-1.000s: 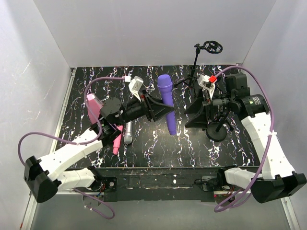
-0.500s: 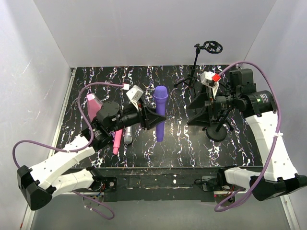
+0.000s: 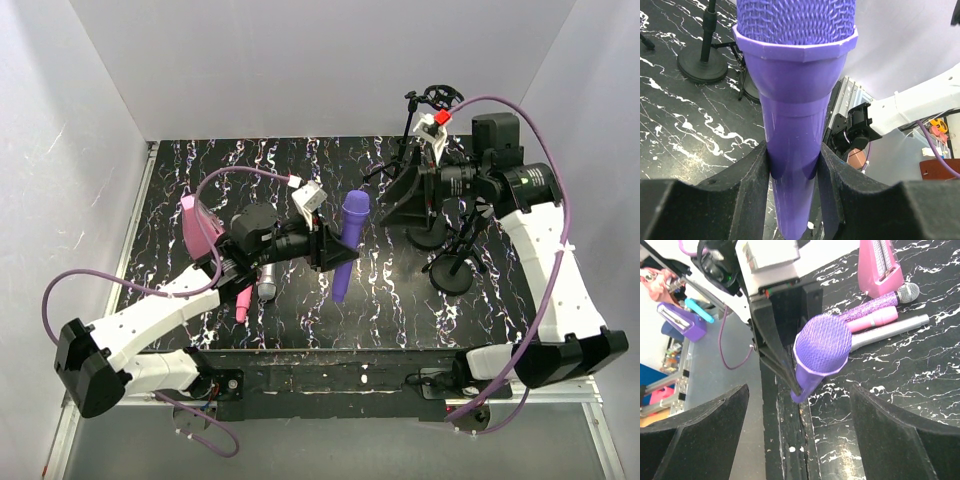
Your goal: Attach the microphones to the stand
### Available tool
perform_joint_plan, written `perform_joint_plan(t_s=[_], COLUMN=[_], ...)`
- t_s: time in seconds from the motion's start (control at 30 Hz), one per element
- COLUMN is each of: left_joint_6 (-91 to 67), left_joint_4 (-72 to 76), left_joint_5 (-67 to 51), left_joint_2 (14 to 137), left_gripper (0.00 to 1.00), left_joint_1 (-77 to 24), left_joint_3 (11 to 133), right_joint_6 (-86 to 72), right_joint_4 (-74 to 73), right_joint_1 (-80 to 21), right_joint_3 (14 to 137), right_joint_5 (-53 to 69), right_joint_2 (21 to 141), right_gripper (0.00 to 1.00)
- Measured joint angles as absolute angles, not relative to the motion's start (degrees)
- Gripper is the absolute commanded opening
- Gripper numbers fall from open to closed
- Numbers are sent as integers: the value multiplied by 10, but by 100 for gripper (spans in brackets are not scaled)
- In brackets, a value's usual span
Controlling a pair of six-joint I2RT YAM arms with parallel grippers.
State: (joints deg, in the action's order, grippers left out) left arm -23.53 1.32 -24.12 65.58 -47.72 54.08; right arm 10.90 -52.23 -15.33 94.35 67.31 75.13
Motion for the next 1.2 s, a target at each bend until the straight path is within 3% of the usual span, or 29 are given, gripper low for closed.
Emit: perform_joint_plan(t_s=[0.63,0.9,1.07,1.13,1.2], left_joint_6=[-267,-272,-272,-273,-277], left_joint_4=[90,93,95,92,88], left_joint_5=[-269,-271,-275,-274,-270], left_joint_2=[725,729,729,729,729], left_gripper=[0,0,1,14,47], left_joint_1=[-477,-477,-477,-477,-477], left_joint_3=[577,579,580,580,580], right_joint_6=[-69,-71,-69,-69,-67], right_joint_4=[-416,-415,-415,-415,-417], right_joint_1=[-210,-223,-223,-223,-223], right_joint_3=[957,957,956,956,959], right_joint_5=[616,599,592,595,597], right_joint_2=[804,811,814,817,823], right_gripper=[87,61,28,20,17])
